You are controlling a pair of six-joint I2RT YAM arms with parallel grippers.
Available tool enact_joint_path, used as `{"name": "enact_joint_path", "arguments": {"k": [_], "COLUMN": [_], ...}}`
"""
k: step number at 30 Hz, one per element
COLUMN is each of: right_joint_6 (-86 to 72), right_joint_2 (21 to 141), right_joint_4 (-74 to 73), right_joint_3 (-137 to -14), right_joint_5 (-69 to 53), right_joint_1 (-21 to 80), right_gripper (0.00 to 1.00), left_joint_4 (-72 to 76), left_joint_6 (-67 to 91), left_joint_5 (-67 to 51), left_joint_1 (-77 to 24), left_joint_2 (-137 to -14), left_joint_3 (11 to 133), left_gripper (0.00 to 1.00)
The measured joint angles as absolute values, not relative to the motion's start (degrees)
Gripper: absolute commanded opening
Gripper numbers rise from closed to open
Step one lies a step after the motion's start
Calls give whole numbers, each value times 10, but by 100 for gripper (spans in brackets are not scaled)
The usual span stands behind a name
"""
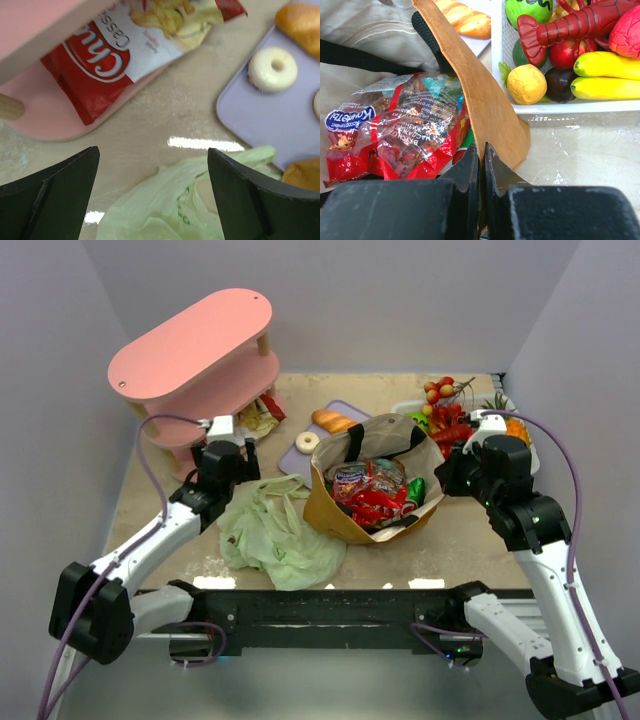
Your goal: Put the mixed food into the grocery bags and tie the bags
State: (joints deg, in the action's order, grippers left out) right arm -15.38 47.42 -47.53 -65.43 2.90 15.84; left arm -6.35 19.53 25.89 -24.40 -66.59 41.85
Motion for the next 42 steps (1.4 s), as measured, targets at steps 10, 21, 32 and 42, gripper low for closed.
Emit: {"name": "enact_joint_path", "arguments": {"k": [10,21,32,42], "right_joint_6": [-154,-154,-154,-154], "right_joint_2": [470,468,467,467], "right_joint_4": [-474,-475,-475,-475], "right_joint_3": [-651,-651,-651,-650], "right_joint_5": [29,29,29,29], "right_joint_1": [158,158,158,158], "right_gripper": [0,0,0,0], "left_joint_4": [127,278,359,361], "left_joint_6": [275,310,326,345], "left_joint_5": [179,81,36,36], "left_joint_1": [-118,-43,-24,-19], "left_joint_2": [-603,-646,-732,-767], "left_joint_3": [291,225,210,211], "left_gripper": [92,87,86,84]}}
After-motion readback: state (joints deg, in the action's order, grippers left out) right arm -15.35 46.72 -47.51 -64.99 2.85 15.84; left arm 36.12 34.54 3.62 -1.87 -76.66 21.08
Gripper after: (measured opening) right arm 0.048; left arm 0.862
